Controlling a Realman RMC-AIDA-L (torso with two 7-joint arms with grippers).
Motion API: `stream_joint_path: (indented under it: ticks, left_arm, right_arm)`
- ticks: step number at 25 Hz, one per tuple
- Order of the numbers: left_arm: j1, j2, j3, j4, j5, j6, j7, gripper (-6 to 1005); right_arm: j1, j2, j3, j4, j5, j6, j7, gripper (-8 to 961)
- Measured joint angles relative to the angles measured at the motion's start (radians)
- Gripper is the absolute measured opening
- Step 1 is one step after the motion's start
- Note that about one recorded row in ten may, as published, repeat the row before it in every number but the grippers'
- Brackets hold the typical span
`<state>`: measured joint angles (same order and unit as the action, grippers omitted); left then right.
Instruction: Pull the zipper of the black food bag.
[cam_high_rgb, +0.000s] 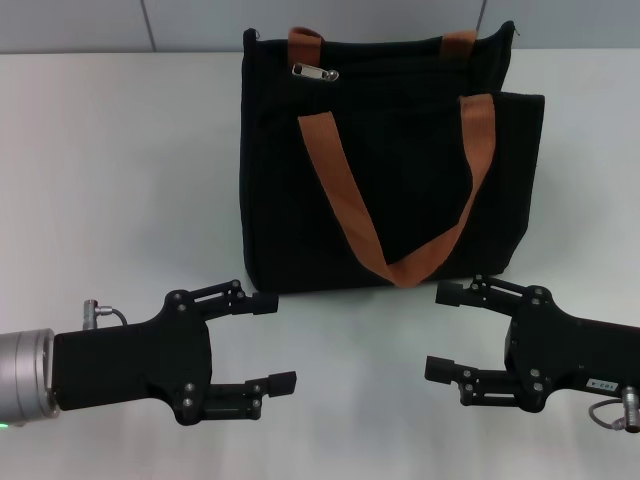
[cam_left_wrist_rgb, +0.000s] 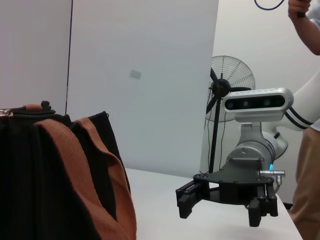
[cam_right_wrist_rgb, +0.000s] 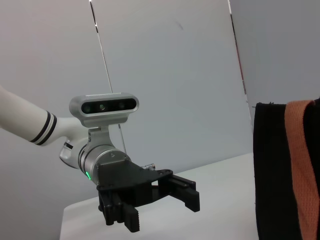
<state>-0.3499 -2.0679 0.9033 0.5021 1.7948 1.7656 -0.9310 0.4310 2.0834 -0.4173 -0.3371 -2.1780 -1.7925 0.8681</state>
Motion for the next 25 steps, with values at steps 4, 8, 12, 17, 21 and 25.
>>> stream_joint_path:
  ticks: [4,8,12,17,21,25]
  left_arm:
    - [0.0,0.0,-0.002,-0.003,0.0,0.0,0.0,813]
    - [0.0,0.0,-0.002,-0.004,0.0,-0.001,0.0,808]
    - [0.0,-0.001,-0.002,-0.004,-0.002,-0.002,0.0,802]
    - [-0.001,-0.003,-0.01,-0.008,-0.018,-0.002,0.006,795]
    - [-0.003,-0.006,-0.033,-0.02,-0.061,-0.006,0.001,790]
    - [-0.003,-0.006,-0.073,-0.038,-0.191,-0.041,-0.04,784]
  right_arm:
    - [0.0,0.001,0.0,0.002,0.001,0.001,-0.001,840]
    - [0.002,0.001,0.0,0.005,0.001,0.001,-0.001,840]
    - [0.003,0.001,0.0,0.014,0.001,0.001,-0.003,840]
    - [0.001,0.001,0.002,0.016,0.001,0.001,-0.004,840]
    - [0.001,0.001,0.005,0.023,0.002,0.001,-0.004,840]
    - [0.005,0.002,0.007,0.032,0.003,0.001,-0.006,840]
